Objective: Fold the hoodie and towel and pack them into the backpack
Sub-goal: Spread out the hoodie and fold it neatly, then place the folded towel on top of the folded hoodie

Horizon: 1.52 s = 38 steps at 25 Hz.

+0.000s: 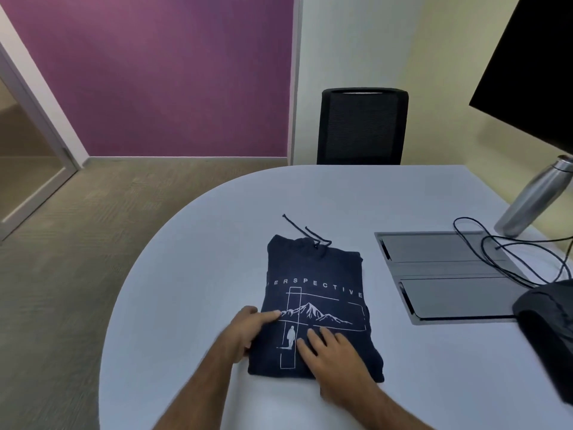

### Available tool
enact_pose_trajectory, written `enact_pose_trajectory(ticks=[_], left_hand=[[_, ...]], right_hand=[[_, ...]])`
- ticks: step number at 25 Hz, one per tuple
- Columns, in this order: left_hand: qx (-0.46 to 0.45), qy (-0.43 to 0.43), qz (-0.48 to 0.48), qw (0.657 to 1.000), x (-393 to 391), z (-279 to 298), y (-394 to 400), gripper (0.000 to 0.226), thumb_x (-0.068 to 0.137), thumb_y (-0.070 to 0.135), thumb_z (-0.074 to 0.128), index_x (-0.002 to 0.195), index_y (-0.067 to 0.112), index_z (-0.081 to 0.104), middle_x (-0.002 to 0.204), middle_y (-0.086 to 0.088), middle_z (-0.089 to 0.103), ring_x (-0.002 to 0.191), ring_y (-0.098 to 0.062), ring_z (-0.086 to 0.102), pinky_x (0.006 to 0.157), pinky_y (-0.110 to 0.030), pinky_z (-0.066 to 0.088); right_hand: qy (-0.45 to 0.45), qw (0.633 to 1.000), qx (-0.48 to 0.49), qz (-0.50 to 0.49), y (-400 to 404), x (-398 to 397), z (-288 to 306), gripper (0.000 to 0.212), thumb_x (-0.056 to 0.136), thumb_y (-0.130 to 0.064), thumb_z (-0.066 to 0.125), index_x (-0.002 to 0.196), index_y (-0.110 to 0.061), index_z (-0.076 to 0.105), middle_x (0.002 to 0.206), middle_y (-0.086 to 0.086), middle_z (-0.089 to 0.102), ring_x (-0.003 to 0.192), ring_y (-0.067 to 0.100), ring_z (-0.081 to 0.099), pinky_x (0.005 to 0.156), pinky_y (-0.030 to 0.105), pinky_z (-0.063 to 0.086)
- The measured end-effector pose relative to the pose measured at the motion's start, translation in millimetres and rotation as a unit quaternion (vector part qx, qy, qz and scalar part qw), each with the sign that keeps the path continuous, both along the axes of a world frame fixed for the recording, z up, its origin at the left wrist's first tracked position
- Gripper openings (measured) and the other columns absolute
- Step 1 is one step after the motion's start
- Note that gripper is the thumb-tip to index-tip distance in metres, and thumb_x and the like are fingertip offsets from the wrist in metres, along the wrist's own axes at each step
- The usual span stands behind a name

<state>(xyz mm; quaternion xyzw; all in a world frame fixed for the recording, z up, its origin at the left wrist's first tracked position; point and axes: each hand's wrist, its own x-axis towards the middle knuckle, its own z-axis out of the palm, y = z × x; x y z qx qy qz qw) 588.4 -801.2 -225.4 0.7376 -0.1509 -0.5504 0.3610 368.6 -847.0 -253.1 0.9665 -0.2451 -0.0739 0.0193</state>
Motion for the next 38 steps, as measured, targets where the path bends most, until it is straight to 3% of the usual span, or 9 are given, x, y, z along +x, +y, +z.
enact_pose_trajectory(ticks=[3,6,8,10,12,16,21,28,38], left_hand=[[-0.032,-0.246,-0.062,0.967,-9.4,-9.1,-5.9,0.091,0.072,0.054,0.074,0.146,0.020,0.032,0.137,-0.003,0.056,0.117,-0.022,0.058,0.095,-0.041,0.050],[-0.146,-0.513,-0.228,0.815,-23.1,-16.3,-9.0,0.091,0.079,0.070,0.050,0.156,0.033,0.017,0.161,0.003,0.022,0.146,-0.022,0.025,0.114,-0.046,0.032],[-0.149,-0.551,-0.341,0.747,-36.0,-20.1,-11.0,0.087,0.087,0.077,0.031,0.157,0.039,-0.005,0.167,0.004,-0.009,0.153,-0.023,-0.005,0.121,-0.053,0.011],[-0.117,-0.556,-0.378,0.731,-45.7,-40.7,-5.6,0.086,0.089,0.082,0.020,0.155,0.039,-0.012,0.164,0.002,-0.020,0.152,-0.027,-0.013,0.120,-0.060,0.008],[-0.085,-0.565,-0.364,0.736,-53.5,-60.1,6.7,0.087,0.090,0.082,0.023,0.159,0.031,0.012,0.166,-0.007,0.007,0.151,-0.034,0.014,0.110,-0.065,0.029],[-0.062,-0.583,-0.349,0.731,-59.4,-73.6,13.4,0.085,0.091,0.080,0.025,0.153,0.022,0.038,0.158,-0.010,0.035,0.142,-0.034,0.038,0.098,-0.062,0.043],[-0.076,-0.580,-0.349,0.733,-63.0,-59.7,12.6,0.086,0.091,0.080,0.027,0.154,0.021,0.034,0.160,-0.009,0.031,0.146,-0.030,0.025,0.109,-0.058,0.017],[-0.186,-0.555,-0.335,0.738,-119.4,-15.0,-12.0,0.092,0.087,0.082,0.004,0.159,0.026,0.007,0.167,0.003,0.002,0.152,-0.015,-0.011,0.122,-0.046,-0.010],[-0.231,-0.400,-0.427,0.778,-303.0,-9.3,-38.4,0.080,0.094,0.070,0.035,0.158,0.026,0.015,0.164,0.005,0.018,0.151,-0.016,0.013,0.122,-0.037,0.014]], right_hand=[[-0.119,0.992,0.026,0.014,-5.5,-3.1,14.6,0.064,0.071,-0.067,0.059,0.113,-0.019,0.062,0.117,0.002,0.064,0.102,0.025,0.059,0.081,0.041,0.053],[-0.211,0.970,0.046,-0.110,-19.5,-0.6,13.6,0.050,0.084,-0.056,0.056,0.116,-0.018,0.064,0.124,0.002,0.059,0.114,0.026,0.054,0.088,0.046,0.052],[-0.183,0.958,0.073,-0.210,-28.4,-1.9,4.7,0.070,0.088,-0.060,0.045,0.148,-0.025,0.040,0.158,0.009,0.030,0.144,0.032,0.027,0.113,0.055,0.032],[-0.136,0.953,0.084,-0.257,-29.8,-8.0,-16.7,0.080,0.090,-0.071,0.027,0.157,-0.036,0.000,0.164,0.007,-0.012,0.151,0.031,-0.010,0.121,0.053,0.001],[-0.114,0.952,0.085,-0.271,-22.1,-12.3,-32.2,0.079,0.090,-0.075,0.014,0.154,-0.036,-0.015,0.161,0.007,-0.023,0.149,0.028,-0.022,0.120,0.051,-0.006],[-0.105,0.947,0.100,-0.288,-16.2,-14.2,-46.2,0.081,0.093,-0.074,0.015,0.158,-0.029,-0.002,0.165,0.013,0.003,0.151,0.030,-0.003,0.116,0.052,0.002],[-0.133,0.952,0.084,-0.261,-21.9,-21.4,-35.4,0.085,0.083,-0.081,-0.005,0.153,-0.034,-0.014,0.164,0.007,-0.013,0.149,0.024,-0.020,0.117,0.049,-0.012],[-0.153,0.938,0.046,-0.309,-24.0,-79.2,-6.9,0.082,0.088,-0.075,-0.003,0.156,-0.028,-0.009,0.165,0.006,-0.005,0.152,0.025,-0.009,0.121,0.052,0.000],[-0.157,0.850,0.030,-0.501,3.8,-278.4,4.8,0.088,0.082,-0.077,-0.013,0.156,-0.030,-0.006,0.164,0.003,-0.006,0.152,0.021,-0.008,0.121,0.050,-0.002]])
